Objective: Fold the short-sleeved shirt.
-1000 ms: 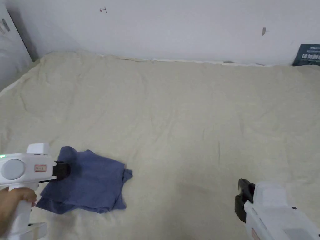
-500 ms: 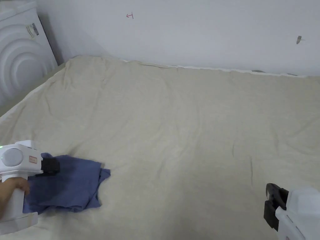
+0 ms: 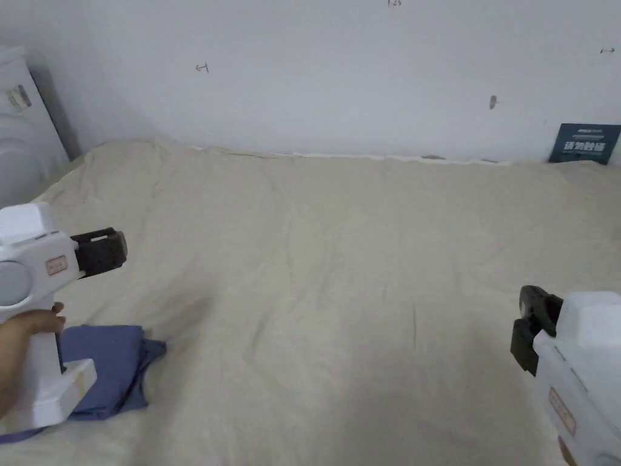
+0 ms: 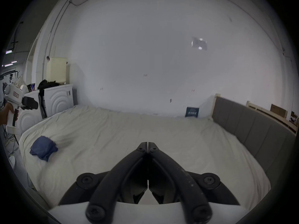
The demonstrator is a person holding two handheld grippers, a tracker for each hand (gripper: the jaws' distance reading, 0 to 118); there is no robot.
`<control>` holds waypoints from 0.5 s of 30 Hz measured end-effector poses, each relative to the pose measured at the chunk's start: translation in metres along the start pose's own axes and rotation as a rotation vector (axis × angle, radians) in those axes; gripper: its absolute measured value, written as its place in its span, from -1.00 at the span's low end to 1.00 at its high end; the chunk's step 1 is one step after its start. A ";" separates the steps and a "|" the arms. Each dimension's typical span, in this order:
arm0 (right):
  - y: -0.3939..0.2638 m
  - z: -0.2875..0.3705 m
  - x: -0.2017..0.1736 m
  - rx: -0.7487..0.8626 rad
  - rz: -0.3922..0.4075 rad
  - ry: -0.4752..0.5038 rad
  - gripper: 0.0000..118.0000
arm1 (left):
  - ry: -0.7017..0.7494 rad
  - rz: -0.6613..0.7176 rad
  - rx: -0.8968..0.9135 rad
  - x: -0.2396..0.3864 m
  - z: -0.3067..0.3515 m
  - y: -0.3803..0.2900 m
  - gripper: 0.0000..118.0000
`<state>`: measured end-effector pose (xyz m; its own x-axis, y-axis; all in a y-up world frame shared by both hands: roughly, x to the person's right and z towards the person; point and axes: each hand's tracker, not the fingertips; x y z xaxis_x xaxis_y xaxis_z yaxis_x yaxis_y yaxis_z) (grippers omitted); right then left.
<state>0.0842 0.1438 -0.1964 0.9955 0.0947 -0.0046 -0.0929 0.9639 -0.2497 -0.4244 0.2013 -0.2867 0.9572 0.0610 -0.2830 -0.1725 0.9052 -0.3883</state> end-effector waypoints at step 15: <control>0.042 0.078 0.077 0.204 0.020 -0.114 -0.97 | -0.206 -0.149 0.409 0.173 0.144 -0.051 0.82</control>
<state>0.1559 0.2112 -0.1316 0.9859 0.1305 0.1049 -0.1259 0.9908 -0.0497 -0.2166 0.2268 -0.1894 0.9978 -0.0376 -0.0544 0.0364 0.9991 -0.0229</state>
